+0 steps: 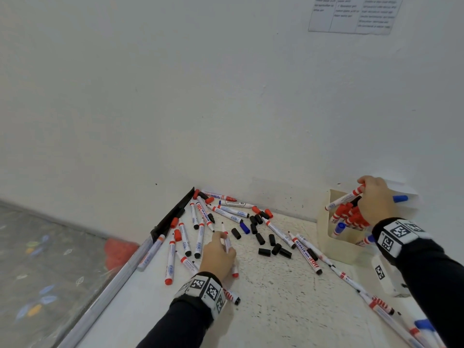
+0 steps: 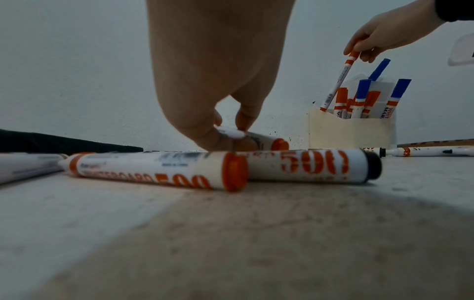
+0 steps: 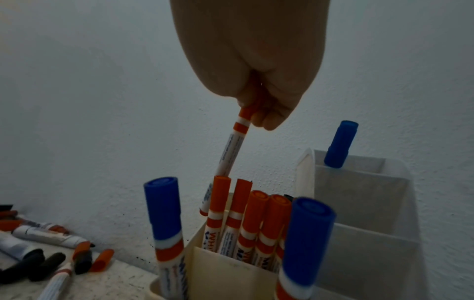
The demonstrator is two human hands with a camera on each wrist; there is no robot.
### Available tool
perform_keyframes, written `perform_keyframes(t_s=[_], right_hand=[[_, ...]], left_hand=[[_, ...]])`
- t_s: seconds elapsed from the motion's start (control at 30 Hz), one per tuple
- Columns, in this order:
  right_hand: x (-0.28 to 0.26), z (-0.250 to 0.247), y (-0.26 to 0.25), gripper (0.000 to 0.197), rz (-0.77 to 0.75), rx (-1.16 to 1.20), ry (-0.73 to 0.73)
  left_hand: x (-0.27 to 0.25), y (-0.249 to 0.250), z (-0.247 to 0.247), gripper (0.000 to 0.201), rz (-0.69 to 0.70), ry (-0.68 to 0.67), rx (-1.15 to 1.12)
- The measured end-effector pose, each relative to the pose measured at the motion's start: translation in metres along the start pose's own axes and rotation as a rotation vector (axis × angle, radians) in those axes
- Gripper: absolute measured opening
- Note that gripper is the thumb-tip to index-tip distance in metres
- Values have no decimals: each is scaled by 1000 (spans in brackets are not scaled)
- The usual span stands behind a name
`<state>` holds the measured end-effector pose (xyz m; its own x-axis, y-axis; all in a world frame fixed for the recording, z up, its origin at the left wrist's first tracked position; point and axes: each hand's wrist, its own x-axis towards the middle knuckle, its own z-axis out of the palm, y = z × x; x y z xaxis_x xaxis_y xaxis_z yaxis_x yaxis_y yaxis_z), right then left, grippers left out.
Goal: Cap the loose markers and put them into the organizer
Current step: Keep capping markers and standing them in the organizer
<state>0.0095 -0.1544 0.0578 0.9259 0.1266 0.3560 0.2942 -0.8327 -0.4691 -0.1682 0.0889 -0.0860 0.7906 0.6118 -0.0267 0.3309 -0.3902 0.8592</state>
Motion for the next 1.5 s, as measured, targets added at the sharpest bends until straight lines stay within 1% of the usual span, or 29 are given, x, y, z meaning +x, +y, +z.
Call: perform_keyframes(t_s=[0.13, 0.23, 0.3, 0.37, 0.4, 0.43, 0.57, 0.6, 0.67, 0.7, 0.73, 0.8, 0.83, 0.87, 0.9, 0.97, 1.03, 1.1, 1.13, 1.17, 1.2, 1.27, 1.33, 1.43, 1.5], right_hand=[[3, 0, 7, 44, -67, -107, 27], [8, 4, 12, 41, -88, -158, -38], [8, 7, 11, 31, -60, -104, -73], [7, 13, 12, 11, -36, -41, -66], [6, 16, 13, 5, -32, -31, -67], [6, 21, 14, 3, -29, -33, -72], [6, 37, 20, 25, -6, -134, -137], [5, 40, 21, 27, -4, -163, -157], [1, 43, 17, 25, -50, -282, -175], [-1, 44, 13, 23, -95, -338, -151], [-4, 44, 9, 22, -137, -328, -104], [-12, 47, -5, 21, -216, -205, 5], [-16, 49, -15, 20, -270, -162, 21], [-21, 53, -24, 20, -318, -135, -18], [-25, 58, -32, 20, -348, -118, -108], [-35, 72, -46, 22, -306, -78, -383], [-44, 87, -55, 26, -256, -92, -644], [-50, 101, -58, 32, -243, -145, -841], [-52, 109, -58, 33, -240, -158, -890], [-53, 116, -58, 32, -227, -156, -896], [-52, 122, -57, 31, -206, -139, -872], [-44, 136, -53, 30, -155, -88, -773], [-34, 146, -52, 33, -130, -75, -703], [-20, 163, -56, 40, -144, -127, -692], [-11, 173, -61, 42, -169, -147, -701]], left_hand=[[1, -1, 2, 36, 4, 2, -39], [3, -1, 3, 43, -3, 10, -50], [3, 1, 2, 47, -18, 5, -54], [4, 0, 3, 51, -27, 8, -79], [4, 0, 3, 52, -27, 9, -87], [4, 0, 3, 53, -25, 12, -88], [2, 1, 2, 53, -24, 18, -91], [2, 1, 2, 53, -23, 20, -95], [1, 2, 2, 51, -15, 27, -109], [1, 2, 2, 50, -10, 32, -110], [0, 1, 1, 49, -6, 35, -104], [0, 1, 1, 48, 2, 45, -98], [0, 2, 0, 48, 3, 49, -100], [0, 2, -1, 48, 0, 53, -103], [0, 2, -1, 48, -5, 55, -105], [1, 2, -1, 49, -18, 59, -103], [2, 1, -1, 50, -34, 72, -101], [3, 1, -1, 51, -45, 80, -100], [2, 0, -1, 51, -44, 76, -99], [2, 0, -1, 51, -44, 69, -96], [2, 0, -1, 51, -44, 64, -92], [2, 1, -1, 51, -51, 62, -81], [3, 0, 0, 51, -55, 60, -79], [1, 1, 0, 49, -44, 46, -94], [3, 0, 2, 49, -47, 55, -100]])
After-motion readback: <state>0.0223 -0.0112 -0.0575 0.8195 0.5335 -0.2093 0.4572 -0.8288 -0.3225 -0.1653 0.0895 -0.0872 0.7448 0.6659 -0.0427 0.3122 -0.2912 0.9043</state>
